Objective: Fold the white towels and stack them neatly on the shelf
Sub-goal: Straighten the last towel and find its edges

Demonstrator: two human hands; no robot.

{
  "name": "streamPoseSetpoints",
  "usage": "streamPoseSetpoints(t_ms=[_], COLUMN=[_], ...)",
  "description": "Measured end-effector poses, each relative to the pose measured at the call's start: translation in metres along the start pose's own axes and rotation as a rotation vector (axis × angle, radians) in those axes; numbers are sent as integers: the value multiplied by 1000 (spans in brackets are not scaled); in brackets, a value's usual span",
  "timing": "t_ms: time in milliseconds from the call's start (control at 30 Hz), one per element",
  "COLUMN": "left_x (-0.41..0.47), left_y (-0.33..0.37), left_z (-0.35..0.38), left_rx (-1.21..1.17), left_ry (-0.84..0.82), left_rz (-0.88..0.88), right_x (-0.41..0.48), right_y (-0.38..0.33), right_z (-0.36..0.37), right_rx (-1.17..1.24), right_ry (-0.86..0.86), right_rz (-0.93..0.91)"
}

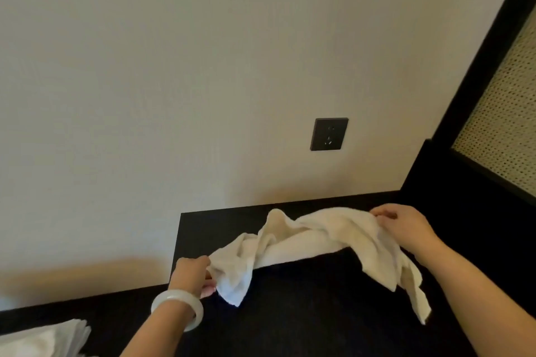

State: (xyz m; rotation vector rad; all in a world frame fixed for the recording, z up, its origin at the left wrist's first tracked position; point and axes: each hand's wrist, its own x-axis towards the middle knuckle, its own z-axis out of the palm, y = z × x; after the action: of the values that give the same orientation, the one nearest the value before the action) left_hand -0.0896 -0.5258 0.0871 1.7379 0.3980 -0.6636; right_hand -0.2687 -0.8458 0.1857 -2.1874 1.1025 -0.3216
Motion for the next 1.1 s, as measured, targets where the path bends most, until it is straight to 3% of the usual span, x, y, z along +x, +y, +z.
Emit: streamPoseSetpoints(t_ms=[100, 233, 367, 533, 600, 667, 767, 833, 933, 1100], left_x=[-13, -25, -18, -2, 2, 3, -11, -18, -13, -5], left_y=[-8, 1, 14, 20, 27, 39, 70, 92, 107, 65], left_z=[18, 60, 104, 127, 125, 119, 108, 104, 105, 110], left_rx=[476, 716, 806, 1210, 1162, 965, 657, 519, 421, 547], left_ry=[145, 110, 64, 144, 120, 64, 8, 52, 87, 135], left_rz=[375, 629, 636, 483, 465, 470, 614, 716, 693, 593], right_x=[8, -1, -6, 16, 37, 58, 78, 91, 106, 76], right_y=[17, 32, 43, 63, 67, 57, 22, -1, -19, -4], right_z=[28, 60, 88, 87, 79, 60, 20, 4, 17, 54], right_rx=[-102, -193, -414, -478, -308, 9, 536, 740, 697, 226], right_ry=[-86, -219, -375, -280, -281, -285, -319, -339, -250, -37], right_rz=[5, -94, -250, -211, -158, -92, -23, -7, -31, -175])
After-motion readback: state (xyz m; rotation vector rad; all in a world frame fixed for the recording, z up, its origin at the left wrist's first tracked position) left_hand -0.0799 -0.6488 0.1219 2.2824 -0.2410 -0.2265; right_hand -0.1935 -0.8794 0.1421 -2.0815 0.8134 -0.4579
